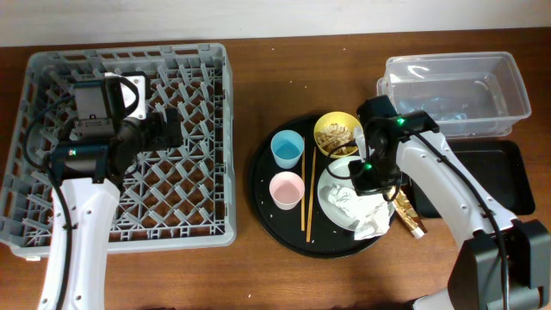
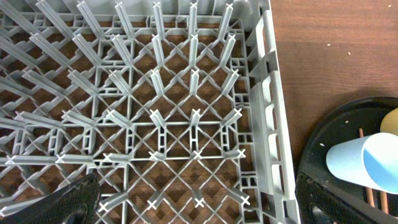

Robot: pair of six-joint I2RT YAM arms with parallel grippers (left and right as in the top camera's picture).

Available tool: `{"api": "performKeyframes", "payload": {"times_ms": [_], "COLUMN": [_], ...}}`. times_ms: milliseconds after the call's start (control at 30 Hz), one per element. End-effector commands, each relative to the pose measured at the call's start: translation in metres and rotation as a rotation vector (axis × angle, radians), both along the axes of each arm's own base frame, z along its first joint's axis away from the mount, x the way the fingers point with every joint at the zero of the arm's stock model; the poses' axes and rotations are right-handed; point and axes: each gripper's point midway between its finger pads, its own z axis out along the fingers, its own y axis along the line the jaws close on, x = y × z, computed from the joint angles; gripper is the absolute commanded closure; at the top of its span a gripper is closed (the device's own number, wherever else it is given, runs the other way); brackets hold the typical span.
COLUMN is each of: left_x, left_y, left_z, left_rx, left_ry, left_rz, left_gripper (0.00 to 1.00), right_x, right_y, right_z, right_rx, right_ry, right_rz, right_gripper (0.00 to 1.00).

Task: Sort waste into correct bins and load items into the dishwasher rack
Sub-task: 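Carry the gold wrapper right and drop it into the clear bin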

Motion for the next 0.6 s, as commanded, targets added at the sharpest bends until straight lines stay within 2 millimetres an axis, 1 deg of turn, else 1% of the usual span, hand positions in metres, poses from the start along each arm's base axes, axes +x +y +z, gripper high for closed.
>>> {"api": "performKeyframes", "payload": {"times_ms": [0,33,133,200,233,267,300,433,467,500,567], "left_x": [0.004,0.004,0.004,0.004,0.004,0.004,0.004,0.004,0.004,0.004,0.004], "left_y": [0.001,0.001,0.001,0.001,0.001,0.001,0.001,0.001,0.001,0.001,0.001], "left_z": [0.008,0.008,0.008,0.008,0.008,0.008,0.008,0.008,0.008,0.008,0.008], "left_rx": [0.003,0.003,0.003,0.003,0.003,0.003,0.003,0.003,0.003,0.003,0.003], "left_ry": [-0.021,-0.021,-0.021,-0.021,-0.021,-0.021,-0.021,-0.021,-0.021,-0.021,-0.021], "left_rz": [-0.012,-0.012,-0.012,-0.012,-0.012,-0.012,-0.012,-0.012,-0.012,-0.012,-0.012], "left_gripper": [0.01,0.01,0.01,0.01,0.01,0.01,0.01,0.01,0.01,0.01,0.01], "right_x": [0.017,0.022,0.022,0.022,0.023,0.025,0.028,0.033,0.034,0.035,0.038], "right_y": [-0.012,-0.023,-0.052,-0.055,-0.065,-0.071,-0.071,-0.077,-0.080,-0.080,-0.079], "right_z": [-0.003,-0.007,-0.026,-0.043,-0.050,-0.054,-0.057,-0.055,-0.054,-0.053,-0.054], "right_rx": [-0.070,-0.140,-0.320,-0.341,-0.408,-0.450,-0.457,-0.490,-0.507,-0.509,-0.504], "right_ry": [-0.072,-0.087,-0.064,-0.041,-0.041,-0.042,-0.047,-0.078,-0.084,-0.089,-0.099], "right_rz": [-0.044,-0.064,-0.137,-0.134,-0.172,-0.185,-0.185,-0.187,-0.185,-0.186,-0.189], "right_gripper": [0.65,0.62,0.60,0.59,0.59,0.58,0.58,0.57,0.55,0.54,0.55]}}
